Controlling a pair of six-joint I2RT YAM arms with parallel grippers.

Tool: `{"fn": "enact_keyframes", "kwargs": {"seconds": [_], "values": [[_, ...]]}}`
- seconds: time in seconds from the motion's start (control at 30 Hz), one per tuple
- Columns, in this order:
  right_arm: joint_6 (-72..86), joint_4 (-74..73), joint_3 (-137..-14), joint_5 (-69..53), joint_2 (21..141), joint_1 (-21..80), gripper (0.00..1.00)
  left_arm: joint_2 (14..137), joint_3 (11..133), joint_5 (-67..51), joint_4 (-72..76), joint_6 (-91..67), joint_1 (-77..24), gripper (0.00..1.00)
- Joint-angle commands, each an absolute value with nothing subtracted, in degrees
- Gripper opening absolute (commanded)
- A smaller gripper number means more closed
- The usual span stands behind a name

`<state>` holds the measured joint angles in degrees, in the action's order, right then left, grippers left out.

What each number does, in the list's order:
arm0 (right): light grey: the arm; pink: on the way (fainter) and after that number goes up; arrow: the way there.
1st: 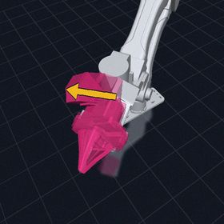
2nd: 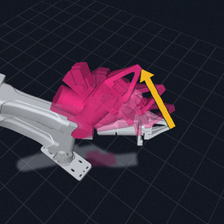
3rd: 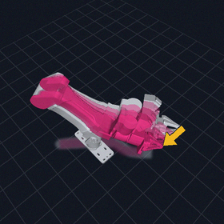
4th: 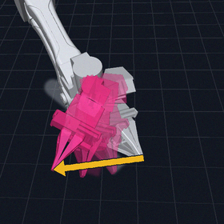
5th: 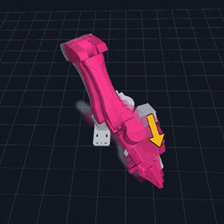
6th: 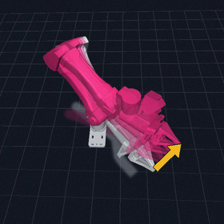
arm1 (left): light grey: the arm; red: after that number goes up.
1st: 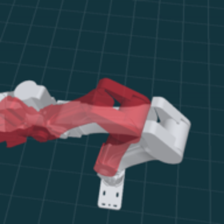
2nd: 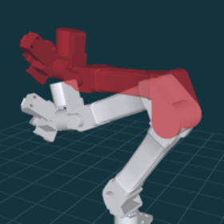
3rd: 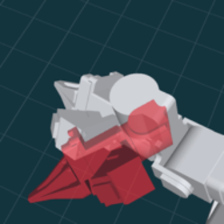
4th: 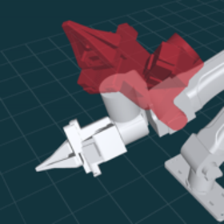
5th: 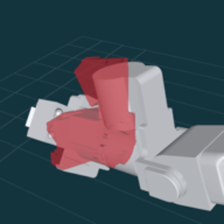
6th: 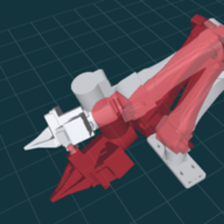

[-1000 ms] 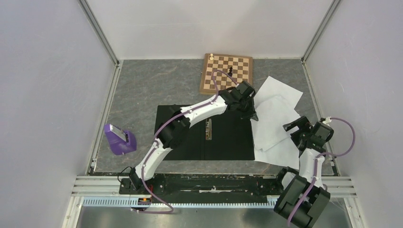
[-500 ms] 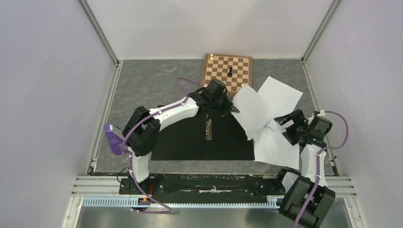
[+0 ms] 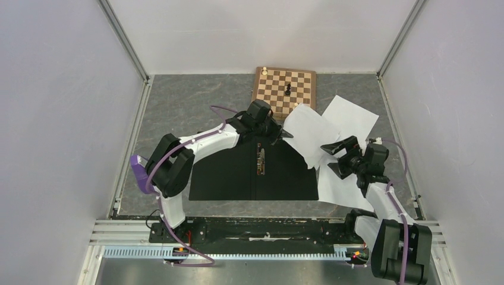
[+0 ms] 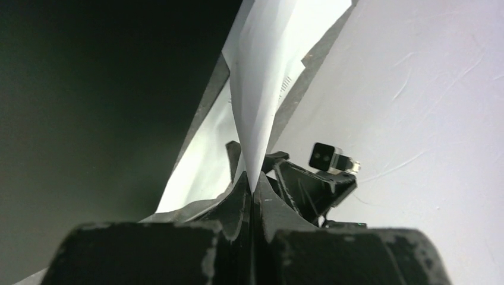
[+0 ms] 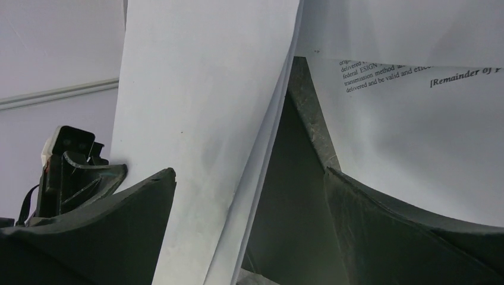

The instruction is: Put the files into the folder

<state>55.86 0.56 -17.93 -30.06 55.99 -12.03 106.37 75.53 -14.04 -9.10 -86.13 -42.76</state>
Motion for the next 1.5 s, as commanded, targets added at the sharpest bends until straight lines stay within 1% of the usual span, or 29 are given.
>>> {"fn": "enact_keyframes", "kwargs": {"seconds": [0.0,0.33,0.53,0.63,0.73,0.87,0.93,1.03,1.1,1.13,1.17,1.2,1.27,1.33,1.37,1.4,1.47], "values": [[64.1,12.4,-14.4,-27.6,56.0,-10.3,0.98,102.3,75.2,-16.4,-5.8,-89.8,-42.5,0.02],[80.0,36.1,-5.2,-24.9,58.7,-7.5,0.98,100.5,73.0,-17.3,-5.4,-90.0,-42.7,0.02],[86.8,46.1,-2.9,-21.6,60.2,-6.0,0.98,100.0,71.8,-17.7,-5.2,-89.7,-43.2,0.02],[89.2,49.7,-2.4,-20.9,61.8,-5.0,0.95,99.9,71.5,-17.9,-5.1,-89.6,-43.6,0.02],[89.5,50.6,-2.7,-20.6,63.2,-3.8,0.89,99.6,71.1,-18.1,-4.6,-89.6,-43.9,0.02],[89.1,51.0,-1.7,-19.1,63.0,-3.0,0.76,99.1,69.7,-18.3,-3.6,-89.8,-44.2,0.02],[88.5,51.0,-1.4,-18.5,62.6,-2.9,0.65,98.6,68.9,-18.4,-3.1,-89.8,-44.2,0.02],[85.5,47.8,-3.0,-18.4,61.7,-2.8,0.44,98.3,68.6,-19.4,-2.9,-88.4,-44.3,0.02],[81.3,41.5,-5.8,-19.2,61.1,-2.8,0.28,98.0,68.1,-21.0,-2.9,-85.9,-44.4,0.02],[77.9,37.8,-8.0,-20.0,61.0,-2.8,0.13,97.2,67.5,-21.3,-3.3,-83.8,-44.4,0.03],[74.2,33.3,-11.1,-20.8,61.1,-2.8,0.02,96.2,67.0,-20.8,-5.0,-81.6,-44.4,0.09],[69.6,28.2,-14.6,-21.4,61.4,-2.7,0.0,95.0,66.5,-19.8,-7.5,-78.2,-44.4,0.21],[62.4,20.0,-20.1,-23.0,62.2,-2.3,0.0,91.8,64.9,-17.0,-12.2,-72.2,-44.4,0.41],[57.1,13.7,-25.4,-24.5,62.6,-1.6,0.0,87.7,61.6,-14.1,-14.7,-66.8,-44.4,0.53],[54.5,11.4,-27.8,-25.1,62.9,-0.9,0.0,85.4,60.2,-12.2,-16.4,-64.1,-44.4,0.57],[52.5,8.4,-30.8,-25.3,63.0,-0.3,0.0,83.1,58.8,-9.9,-18.2,-61.8,-44.3,0.6],[49.0,4.8,-35.4,-25.4,63.3,3.5,0.0,79.0,57.7,-4.6,-23.2,-55.9,-44.3,0.64]]}}
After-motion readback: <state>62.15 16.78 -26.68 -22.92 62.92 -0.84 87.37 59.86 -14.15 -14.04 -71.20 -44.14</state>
